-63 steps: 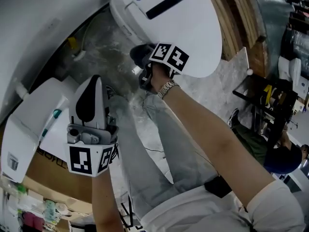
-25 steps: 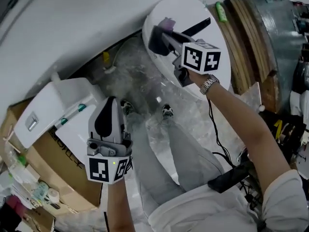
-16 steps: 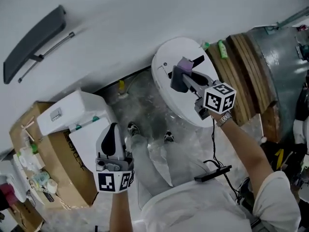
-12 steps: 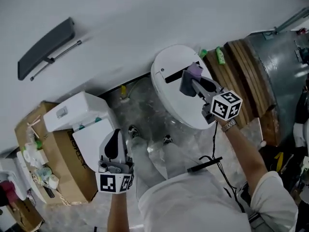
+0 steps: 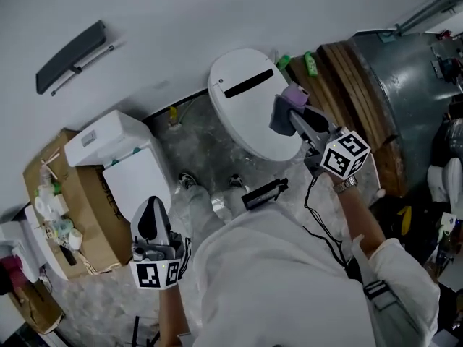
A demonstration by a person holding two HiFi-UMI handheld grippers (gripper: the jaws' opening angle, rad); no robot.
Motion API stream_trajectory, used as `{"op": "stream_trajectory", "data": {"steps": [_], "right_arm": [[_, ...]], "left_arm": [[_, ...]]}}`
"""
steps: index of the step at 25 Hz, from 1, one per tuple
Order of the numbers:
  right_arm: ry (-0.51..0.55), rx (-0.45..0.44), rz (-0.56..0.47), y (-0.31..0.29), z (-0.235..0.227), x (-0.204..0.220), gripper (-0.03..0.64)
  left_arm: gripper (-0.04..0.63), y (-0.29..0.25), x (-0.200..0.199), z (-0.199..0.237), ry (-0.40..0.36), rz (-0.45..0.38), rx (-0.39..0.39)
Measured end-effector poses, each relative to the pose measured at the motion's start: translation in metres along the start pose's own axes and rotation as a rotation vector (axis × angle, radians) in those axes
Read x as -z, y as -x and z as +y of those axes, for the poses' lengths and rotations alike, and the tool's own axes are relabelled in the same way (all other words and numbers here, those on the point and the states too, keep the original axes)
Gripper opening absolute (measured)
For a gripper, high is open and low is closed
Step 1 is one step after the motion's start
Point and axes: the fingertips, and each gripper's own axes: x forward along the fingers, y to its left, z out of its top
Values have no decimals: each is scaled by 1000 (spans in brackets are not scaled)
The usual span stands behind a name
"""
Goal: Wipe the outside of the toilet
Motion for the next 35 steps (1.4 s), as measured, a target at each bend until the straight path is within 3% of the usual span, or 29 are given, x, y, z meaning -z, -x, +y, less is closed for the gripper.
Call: {"op": "stream_trajectory", "data": {"steps": [5, 9, 16, 23, 29, 35], "right_arm": [[17, -70, -48, 5, 52, -20, 83], [5, -120, -116, 17, 83, -40, 83], [38, -206, -189, 37, 186, -43, 83], [120, -241, -202, 65, 291, -28, 83], [132, -161, -197, 112, 323, -5, 81], [121, -73, -194, 144, 323, 6, 81]], "left_arm": [[3, 23, -33, 8, 17, -55, -130], [3, 32, -47, -6, 28, -87, -166], [3, 70, -76, -12, -60, -148, -101], [3, 130, -90, -5, -31, -200, -72], [3, 163, -86, -21, 0, -214, 15], [3, 167, -77, -43, 15, -187, 107]]}}
